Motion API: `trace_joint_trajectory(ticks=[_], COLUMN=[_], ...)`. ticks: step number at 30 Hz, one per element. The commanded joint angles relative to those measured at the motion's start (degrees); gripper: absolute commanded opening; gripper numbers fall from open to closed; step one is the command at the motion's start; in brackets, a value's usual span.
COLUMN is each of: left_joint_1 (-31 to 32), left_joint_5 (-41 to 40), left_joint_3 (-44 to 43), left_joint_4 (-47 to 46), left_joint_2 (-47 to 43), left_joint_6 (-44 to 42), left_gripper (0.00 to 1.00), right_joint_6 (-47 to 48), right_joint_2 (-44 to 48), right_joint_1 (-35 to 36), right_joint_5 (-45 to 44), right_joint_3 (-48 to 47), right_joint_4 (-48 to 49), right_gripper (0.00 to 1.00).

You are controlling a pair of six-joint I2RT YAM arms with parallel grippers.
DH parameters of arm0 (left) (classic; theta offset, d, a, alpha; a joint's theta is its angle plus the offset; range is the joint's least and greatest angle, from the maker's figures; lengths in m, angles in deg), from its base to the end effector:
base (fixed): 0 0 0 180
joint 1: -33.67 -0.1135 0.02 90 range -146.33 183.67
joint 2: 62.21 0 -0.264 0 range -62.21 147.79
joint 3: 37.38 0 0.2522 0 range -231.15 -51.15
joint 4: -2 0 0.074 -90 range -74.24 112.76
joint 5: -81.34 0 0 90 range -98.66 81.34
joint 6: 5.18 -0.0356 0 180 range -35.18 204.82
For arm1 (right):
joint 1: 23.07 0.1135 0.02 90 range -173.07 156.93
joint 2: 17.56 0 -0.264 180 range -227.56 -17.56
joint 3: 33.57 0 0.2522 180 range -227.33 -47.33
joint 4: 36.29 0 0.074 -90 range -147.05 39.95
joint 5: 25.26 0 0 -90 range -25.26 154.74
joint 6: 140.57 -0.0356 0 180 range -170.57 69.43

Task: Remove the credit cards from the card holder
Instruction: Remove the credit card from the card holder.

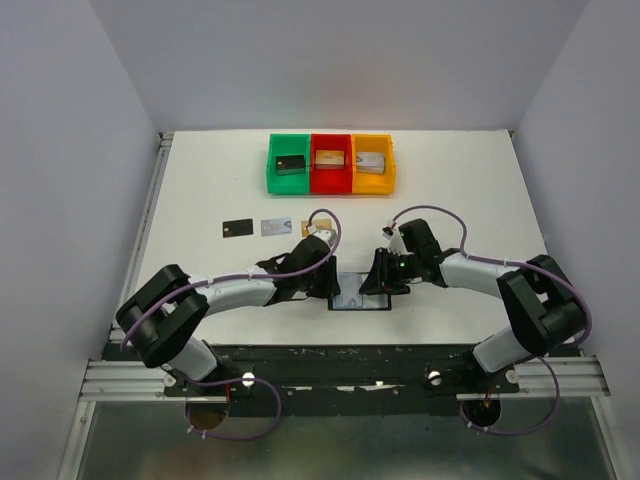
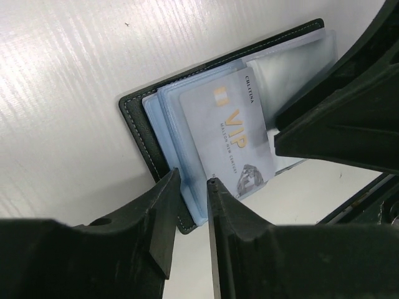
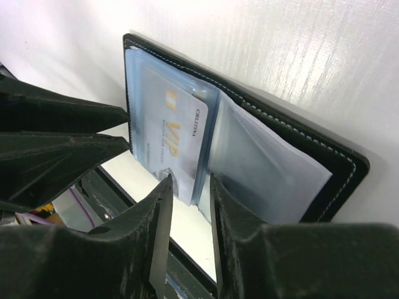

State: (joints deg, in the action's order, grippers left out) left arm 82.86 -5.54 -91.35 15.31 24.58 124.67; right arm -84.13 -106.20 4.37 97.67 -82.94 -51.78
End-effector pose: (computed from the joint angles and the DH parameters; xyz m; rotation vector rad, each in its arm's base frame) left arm 0.1901 -0.2231 0.1614 0.2333 2.5159 -0.7625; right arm 0.2297 0.1411 0.1329 -0.1082 2.6912 1.1151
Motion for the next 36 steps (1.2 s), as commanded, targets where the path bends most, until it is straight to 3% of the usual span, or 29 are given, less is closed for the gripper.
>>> trace_joint_trajectory(ticks=[1, 4, 12, 22, 36], left_joint_1=[-0.2, -0.2, -0.2, -0.2, -0.2], left_joint_5=[-1.8, -1.5, 1.9, 0.4, -1.4], left_joint_3=[-1.5, -2.1, -1.5, -0.7, 0.6], left_joint_4=[3.2, 3.3, -1.7, -0.4, 0.0], left_joint_2=[-3.6, -4.7, -2.1, 1.8, 3.7], left_joint_6=[-0.9, -0.9, -0.7, -0.7, 0.1], left_gripper=[0.41, 0.4, 0.29, 0.21, 0.12], right_joint_6=[1.1, 0.9, -4.3, -5.1, -3.1], right_joint_2=[4.5, 6.7, 4.5, -1.0, 0.0], right_joint_1=[0.3, 0.3, 1.0, 1.0, 0.9], right_joint_5=[-3.7, -3.0, 5.3, 4.9, 0.8], right_joint_3=[-0.7, -0.8, 1.9, 3.4, 4.0], right_joint_4=[-4.1, -4.3, 7.9, 10.8, 7.5], right_gripper=[0.39, 0.36, 0.27, 0.28, 0.33])
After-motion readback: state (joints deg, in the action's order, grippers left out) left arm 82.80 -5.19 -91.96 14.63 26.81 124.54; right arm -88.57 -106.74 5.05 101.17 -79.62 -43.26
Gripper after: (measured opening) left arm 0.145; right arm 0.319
